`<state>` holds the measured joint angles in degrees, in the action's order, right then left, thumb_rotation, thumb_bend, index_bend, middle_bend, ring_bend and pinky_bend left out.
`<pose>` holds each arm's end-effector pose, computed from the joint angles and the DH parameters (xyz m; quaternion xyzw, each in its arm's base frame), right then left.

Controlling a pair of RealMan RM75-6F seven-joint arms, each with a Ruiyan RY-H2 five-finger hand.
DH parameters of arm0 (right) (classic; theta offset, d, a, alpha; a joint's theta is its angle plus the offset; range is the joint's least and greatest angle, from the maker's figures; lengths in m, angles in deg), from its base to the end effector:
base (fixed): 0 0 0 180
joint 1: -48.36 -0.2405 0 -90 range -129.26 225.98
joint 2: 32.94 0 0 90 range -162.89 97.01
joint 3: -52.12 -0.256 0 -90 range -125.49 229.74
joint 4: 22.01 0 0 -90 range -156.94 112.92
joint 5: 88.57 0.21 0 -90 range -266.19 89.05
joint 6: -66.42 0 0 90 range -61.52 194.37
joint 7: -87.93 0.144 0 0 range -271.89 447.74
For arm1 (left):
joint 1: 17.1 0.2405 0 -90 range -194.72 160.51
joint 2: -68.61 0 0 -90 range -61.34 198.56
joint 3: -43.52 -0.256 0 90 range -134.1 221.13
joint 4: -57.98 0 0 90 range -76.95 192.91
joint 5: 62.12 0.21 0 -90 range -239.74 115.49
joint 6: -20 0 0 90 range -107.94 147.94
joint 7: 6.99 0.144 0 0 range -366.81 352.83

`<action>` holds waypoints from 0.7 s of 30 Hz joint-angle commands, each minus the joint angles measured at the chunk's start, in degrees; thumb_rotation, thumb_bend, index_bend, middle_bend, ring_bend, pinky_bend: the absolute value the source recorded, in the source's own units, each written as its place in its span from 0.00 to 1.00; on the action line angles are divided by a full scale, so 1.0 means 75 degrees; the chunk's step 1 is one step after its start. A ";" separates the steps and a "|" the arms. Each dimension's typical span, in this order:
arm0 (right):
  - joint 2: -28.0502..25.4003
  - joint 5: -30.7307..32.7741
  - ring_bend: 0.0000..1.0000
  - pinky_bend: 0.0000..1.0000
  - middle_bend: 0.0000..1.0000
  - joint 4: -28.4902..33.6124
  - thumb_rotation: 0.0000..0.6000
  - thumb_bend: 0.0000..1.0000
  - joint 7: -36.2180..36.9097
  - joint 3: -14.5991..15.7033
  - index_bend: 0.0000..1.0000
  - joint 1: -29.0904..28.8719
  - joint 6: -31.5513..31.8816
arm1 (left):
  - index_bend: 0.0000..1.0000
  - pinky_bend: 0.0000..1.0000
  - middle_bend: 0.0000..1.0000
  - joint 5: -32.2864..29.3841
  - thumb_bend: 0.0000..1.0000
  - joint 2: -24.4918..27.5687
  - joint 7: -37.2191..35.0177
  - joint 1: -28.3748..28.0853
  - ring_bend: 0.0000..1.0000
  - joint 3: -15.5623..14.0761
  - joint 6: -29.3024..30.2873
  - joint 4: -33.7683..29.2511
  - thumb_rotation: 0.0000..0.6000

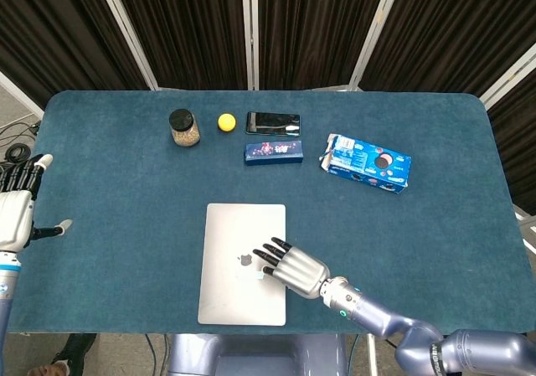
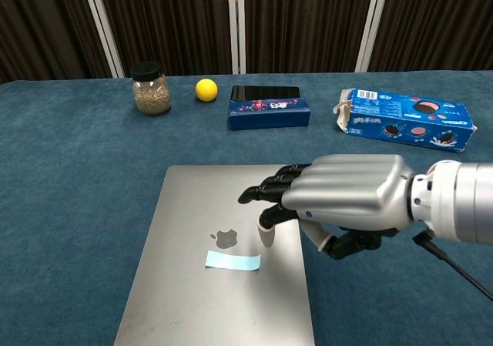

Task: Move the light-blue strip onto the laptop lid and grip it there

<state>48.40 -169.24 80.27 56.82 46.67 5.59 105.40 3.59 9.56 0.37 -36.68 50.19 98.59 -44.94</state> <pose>-0.0996 -0.2545 -0.0334 0.9036 -0.2090 0.2954 0.2291 -0.2680 0.2612 0.1776 -0.5641 -0.4100 -0.3862 0.6038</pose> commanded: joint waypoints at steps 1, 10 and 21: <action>0.0126 0.0084 0.00 0.00 0.00 -0.0087 1.00 1.00 -0.0137 0.0086 0.33 -0.0060 0.0064 | 0.00 0.00 0.00 0.0000 0.00 -0.0002 -0.0006 0.0013 0.00 0.0026 -0.0030 0.0015 1.00; 0.0591 0.0391 0.00 0.00 0.00 -0.0350 1.00 1.00 -0.0593 0.0201 0.33 -0.0299 0.0219 | 0.00 0.00 0.00 0.0061 0.00 -0.0030 0.0051 0.0074 0.00 0.0125 -0.0104 0.0027 1.00; 0.0710 0.0574 0.00 0.00 0.00 -0.0520 1.00 1.00 -0.0792 0.0501 0.33 -0.0360 0.0383 | 0.00 0.00 0.00 0.0095 0.00 -0.0030 0.0005 0.0132 0.00 0.0218 -0.0177 0.0041 1.00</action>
<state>53.70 -164.97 76.53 50.90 50.22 2.87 108.09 4.29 9.33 0.44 -35.71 51.79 97.29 -44.64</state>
